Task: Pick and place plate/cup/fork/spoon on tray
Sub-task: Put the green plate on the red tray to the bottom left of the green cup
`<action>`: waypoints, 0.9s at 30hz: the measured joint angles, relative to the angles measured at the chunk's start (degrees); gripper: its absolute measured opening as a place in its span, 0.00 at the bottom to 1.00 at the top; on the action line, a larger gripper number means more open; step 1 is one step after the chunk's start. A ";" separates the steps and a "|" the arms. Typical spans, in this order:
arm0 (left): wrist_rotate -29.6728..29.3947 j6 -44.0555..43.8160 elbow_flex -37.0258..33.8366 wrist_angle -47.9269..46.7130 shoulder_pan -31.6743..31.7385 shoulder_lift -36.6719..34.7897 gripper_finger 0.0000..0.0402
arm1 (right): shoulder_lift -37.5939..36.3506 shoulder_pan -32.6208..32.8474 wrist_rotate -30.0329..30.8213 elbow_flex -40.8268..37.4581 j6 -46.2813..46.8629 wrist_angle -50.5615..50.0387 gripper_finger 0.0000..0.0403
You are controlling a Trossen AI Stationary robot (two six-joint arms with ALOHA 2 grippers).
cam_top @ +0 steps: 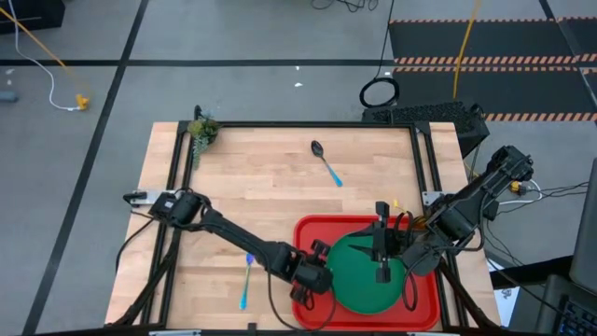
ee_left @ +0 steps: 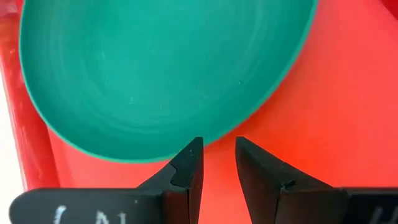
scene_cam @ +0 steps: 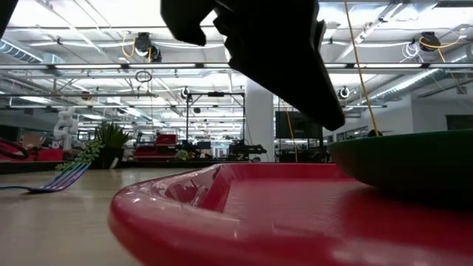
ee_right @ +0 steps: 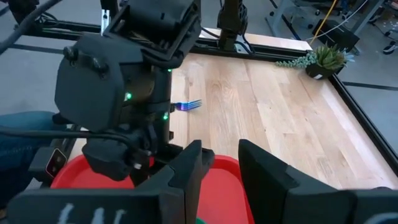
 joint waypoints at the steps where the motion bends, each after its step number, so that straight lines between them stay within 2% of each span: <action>1: 0.00 -0.58 -0.52 1.12 0.24 0.00 0.24 | 0.00 -0.01 0.00 0.00 0.00 -0.04 0.25; 11: 0.05 -2.12 -4.07 4.24 1.88 -0.07 0.24 | 0.00 -0.01 -0.02 0.00 0.00 -0.61 0.25; 18: 0.94 -2.42 -8.04 9.70 3.33 -0.09 0.24 | 0.00 -0.01 -0.02 0.00 0.02 -0.65 0.25; 27: 1.09 -2.03 -8.32 12.61 3.52 -0.09 0.24 | 0.00 -0.01 -0.02 0.00 0.00 -0.87 0.25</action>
